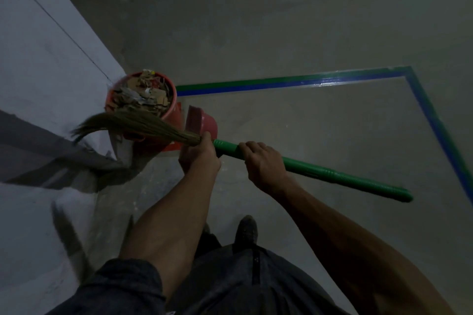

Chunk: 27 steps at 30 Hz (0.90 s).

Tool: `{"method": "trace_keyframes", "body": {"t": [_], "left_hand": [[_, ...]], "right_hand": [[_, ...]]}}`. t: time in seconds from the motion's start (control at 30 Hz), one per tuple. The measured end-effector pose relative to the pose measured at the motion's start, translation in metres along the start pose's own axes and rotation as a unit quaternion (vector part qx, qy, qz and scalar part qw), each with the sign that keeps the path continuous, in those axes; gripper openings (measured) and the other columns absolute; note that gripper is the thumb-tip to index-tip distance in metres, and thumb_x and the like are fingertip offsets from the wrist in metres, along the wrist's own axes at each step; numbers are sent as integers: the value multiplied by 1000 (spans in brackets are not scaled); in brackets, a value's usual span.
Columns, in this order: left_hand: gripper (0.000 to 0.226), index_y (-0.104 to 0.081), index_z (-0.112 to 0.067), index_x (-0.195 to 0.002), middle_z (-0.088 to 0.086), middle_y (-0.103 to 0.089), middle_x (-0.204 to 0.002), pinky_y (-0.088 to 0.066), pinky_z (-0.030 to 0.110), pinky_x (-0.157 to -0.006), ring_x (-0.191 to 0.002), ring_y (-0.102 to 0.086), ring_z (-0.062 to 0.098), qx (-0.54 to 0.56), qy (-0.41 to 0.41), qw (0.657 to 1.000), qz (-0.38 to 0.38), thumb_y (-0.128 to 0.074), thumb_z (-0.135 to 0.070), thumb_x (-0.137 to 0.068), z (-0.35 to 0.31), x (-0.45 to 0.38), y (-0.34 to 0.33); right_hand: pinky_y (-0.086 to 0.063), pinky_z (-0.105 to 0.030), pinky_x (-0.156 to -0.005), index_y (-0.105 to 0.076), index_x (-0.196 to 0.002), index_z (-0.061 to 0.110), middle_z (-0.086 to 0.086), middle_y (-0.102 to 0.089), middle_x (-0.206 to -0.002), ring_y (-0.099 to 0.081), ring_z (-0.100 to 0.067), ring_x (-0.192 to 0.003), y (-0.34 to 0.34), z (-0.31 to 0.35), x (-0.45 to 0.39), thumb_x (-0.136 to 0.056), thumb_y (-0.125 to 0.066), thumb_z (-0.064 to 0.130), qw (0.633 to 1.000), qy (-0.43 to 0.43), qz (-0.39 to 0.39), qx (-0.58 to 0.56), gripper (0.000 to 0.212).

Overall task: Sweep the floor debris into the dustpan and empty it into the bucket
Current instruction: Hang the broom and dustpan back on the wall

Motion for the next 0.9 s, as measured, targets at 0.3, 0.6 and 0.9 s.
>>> {"method": "trace_keyframes", "body": {"t": [0.3,0.6,0.9], "left_hand": [[56,-53,-10,-130,9,-55,-127,-59,42,-76,-103,-63,29,92,62,994,9,-75,-28,-82,-2,-11,7],[55,-47,-16,-139,6,-53,-139,-54,39,-91,-120,-58,21,106,72,990,67,-63,-36,-90,-18,-30,26],[42,-55,-12,-131,3,-63,-126,-53,21,-83,-90,-67,9,97,60,991,73,-61,-34,-95,-20,-31,51]], "right_hand": [[-50,-34,-86,-49,-140,2,-11,-65,-109,-63,-25,-97,-39,-88,112,-93,-66,25,795,-443,-35,-413,55],[-57,-45,-74,-45,-136,5,-18,-60,-122,-62,-35,-110,-25,-125,117,-89,-70,9,311,-529,-309,-727,53],[-60,-47,-67,-49,-113,7,-12,-62,-96,-66,-33,-92,-17,-117,96,-93,-62,4,335,-543,-316,-702,25]]}}
Point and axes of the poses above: each hand's wrist, its own x-axis away from the middle knuckle, its own y-axis out of the back of the hand, z = x × y, the point moved 10 cm from there along -x, towards the middle knuckle
